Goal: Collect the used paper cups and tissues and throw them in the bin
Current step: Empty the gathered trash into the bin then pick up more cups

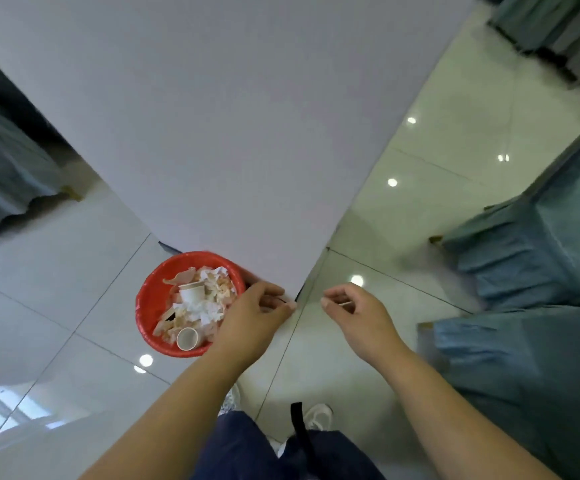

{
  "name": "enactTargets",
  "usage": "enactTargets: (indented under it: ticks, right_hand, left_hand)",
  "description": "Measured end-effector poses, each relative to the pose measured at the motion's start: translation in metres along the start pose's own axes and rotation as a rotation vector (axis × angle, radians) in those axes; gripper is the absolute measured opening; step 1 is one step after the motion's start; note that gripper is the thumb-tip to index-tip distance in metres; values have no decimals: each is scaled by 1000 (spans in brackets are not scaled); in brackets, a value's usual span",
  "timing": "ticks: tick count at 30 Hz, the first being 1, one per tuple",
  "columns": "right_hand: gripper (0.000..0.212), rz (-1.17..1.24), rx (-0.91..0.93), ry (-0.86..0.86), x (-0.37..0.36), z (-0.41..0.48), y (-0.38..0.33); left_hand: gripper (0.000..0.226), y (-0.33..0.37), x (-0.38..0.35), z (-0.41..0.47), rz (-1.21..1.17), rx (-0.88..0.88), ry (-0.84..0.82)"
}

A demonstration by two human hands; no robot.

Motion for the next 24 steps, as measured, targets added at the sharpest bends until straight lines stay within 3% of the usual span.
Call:
enactTargets:
  ticks: [14, 24]
  right_hand:
    - [3, 352, -50, 410, 259, -21, 105]
    - [8, 517, 77, 580, 445, 45, 74]
  left_hand:
    - [15, 166, -239, 47, 106, -274, -267]
    - [12, 308, -338, 162, 71, -453, -295]
Point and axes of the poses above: each hand's wrist, its own z-axis towards the middle knuckle, its own x-axis out of the back of the hand, y = z × x, the point moved 5 cm from there along z, towards the middle knuckle, and after that the axes turned 11 degrees about -x, right-handed, at the moved point
